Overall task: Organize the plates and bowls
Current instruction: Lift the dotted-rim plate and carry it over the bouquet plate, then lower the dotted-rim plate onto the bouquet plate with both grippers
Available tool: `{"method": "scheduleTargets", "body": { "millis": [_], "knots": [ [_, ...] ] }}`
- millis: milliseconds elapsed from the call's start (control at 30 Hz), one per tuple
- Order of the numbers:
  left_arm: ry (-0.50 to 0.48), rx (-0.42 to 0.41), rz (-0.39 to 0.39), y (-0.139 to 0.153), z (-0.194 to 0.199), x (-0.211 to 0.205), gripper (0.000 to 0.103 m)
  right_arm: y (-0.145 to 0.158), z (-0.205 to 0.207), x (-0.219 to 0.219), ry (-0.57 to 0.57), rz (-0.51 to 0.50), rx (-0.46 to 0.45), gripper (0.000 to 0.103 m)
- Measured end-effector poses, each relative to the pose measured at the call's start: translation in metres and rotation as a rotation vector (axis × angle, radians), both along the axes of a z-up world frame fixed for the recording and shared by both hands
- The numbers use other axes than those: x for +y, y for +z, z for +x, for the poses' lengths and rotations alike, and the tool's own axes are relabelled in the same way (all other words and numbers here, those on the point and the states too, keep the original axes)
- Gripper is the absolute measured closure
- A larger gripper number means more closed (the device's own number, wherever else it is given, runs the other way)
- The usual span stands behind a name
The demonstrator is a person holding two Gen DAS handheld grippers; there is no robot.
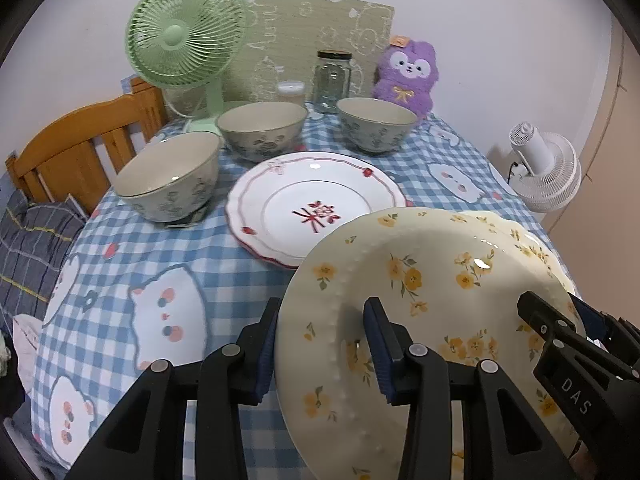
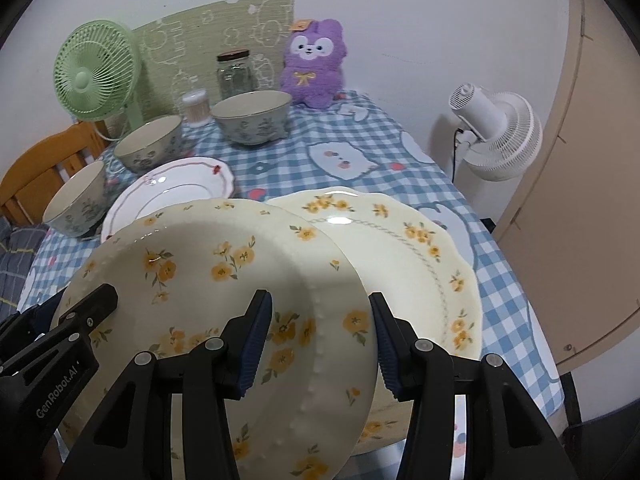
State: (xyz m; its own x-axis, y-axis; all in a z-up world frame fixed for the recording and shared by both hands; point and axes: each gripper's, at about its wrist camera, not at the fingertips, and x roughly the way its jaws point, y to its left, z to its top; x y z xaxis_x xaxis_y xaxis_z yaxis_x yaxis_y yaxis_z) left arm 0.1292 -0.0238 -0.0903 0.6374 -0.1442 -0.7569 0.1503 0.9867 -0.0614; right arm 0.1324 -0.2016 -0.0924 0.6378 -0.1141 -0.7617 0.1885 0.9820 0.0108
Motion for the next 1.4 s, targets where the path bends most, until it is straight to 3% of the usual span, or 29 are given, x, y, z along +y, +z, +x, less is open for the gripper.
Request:
{"method": "scheduleTargets", "body": {
  "millis": [833,1400],
  "knots": [
    [-0.154,0.011,0.052,-0.011,0.02,-0.082,0.062,-0.017,0.005,-0.076,-0.143,0.008,0.028,0.051],
    [-0.171,0.0,0.089,-0.019,0.028,-0.106,0.061,-0.032,0.015,-0.099,-0.157,0.024,0.063,0.051]
  ]
}}
